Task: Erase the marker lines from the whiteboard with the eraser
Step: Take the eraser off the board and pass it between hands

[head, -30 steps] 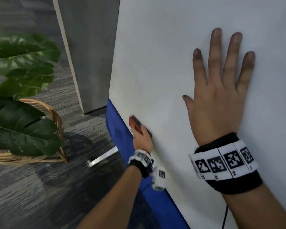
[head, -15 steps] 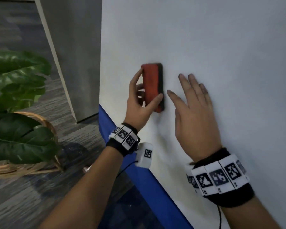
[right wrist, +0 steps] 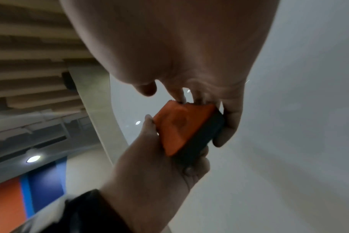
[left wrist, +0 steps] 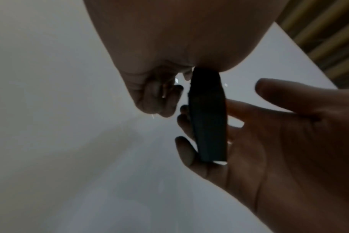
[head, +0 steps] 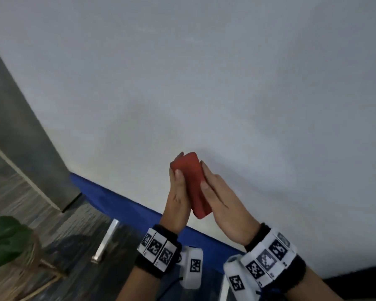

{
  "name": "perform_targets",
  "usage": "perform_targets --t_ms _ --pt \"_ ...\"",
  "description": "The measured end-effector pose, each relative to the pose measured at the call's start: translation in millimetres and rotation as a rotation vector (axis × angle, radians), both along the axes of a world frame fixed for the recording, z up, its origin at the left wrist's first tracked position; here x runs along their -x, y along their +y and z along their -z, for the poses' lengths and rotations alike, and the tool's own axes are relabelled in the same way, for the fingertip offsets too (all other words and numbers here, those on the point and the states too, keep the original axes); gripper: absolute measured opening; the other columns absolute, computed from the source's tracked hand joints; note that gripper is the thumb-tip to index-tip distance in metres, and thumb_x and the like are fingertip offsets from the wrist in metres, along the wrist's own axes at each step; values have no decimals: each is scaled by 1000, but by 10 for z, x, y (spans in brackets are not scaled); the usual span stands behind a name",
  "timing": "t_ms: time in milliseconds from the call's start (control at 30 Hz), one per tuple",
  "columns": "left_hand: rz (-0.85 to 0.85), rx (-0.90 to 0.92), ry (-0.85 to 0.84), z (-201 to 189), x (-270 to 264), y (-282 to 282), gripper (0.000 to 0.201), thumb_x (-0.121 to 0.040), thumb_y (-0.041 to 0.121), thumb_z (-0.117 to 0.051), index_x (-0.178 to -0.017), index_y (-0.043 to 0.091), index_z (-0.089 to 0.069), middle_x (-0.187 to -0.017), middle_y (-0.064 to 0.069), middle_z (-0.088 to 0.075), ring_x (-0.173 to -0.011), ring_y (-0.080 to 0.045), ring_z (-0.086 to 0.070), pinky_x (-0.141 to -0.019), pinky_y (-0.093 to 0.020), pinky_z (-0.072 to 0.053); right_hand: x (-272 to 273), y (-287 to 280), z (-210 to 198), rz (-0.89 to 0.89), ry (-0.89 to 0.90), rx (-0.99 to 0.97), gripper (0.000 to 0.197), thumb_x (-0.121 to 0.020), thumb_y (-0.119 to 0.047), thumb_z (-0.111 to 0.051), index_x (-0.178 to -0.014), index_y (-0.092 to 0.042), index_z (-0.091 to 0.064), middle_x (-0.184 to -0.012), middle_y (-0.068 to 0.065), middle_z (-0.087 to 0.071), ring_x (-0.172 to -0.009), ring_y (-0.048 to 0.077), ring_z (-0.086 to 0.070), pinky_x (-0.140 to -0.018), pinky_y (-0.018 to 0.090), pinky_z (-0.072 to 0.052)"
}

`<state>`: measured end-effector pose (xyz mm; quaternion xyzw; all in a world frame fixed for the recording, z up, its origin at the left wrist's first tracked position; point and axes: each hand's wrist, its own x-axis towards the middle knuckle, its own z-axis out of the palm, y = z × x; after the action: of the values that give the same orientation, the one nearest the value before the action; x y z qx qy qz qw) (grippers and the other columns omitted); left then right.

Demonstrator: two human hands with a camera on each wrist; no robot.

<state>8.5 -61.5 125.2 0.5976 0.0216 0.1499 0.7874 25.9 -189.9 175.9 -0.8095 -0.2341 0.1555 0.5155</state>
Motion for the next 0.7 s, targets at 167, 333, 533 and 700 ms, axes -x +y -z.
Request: perform_targets --t_ms 167,333,533,700 --pt "346 -1 61 -296 85 -1401 57 -98 63 -25 -153 51 -25 -132 19 -63 -119 -4 -65 -90 -22 -55 387 -1504 -185 163 -2 99 89 -95 -30 -65 -158 -44 -4 -119 -2 -45 -94 4 -60 -82 16 -50" --pt "528 -374 88 -172 154 -2589 49 -99 69 -30 -146 55 -39 -87 17 -56 -72 -6 -51 -69 -20 -45 777 -3110 -410 625 -167 355 97 -93 -51 -65 -164 -25 -3 -123 2 -43 -101 11 -53 -88 17 -41" --pt "653 -821 196 757 289 -3224 18 -108 37 -42 -112 51 -53 -90 -1 -68 -77 -14 -62 -84 -32 -50 1071 -4694 -273 1106 -35 602 69 -96 -48 -59 -150 -10 -39 -110 11 -44 -103 36 -55 -91 37 -43" --pt "804 -1129 415 1569 309 -2997 22 -109 37 -41 -115 31 -60 -116 0 -69 -101 -17 -62 -90 -32 -48 987 -4968 141 1017 70 828 61 -90 -63 -51 -121 -11 -58 -110 17 -62 -106 35 -53 -99 43 -39"
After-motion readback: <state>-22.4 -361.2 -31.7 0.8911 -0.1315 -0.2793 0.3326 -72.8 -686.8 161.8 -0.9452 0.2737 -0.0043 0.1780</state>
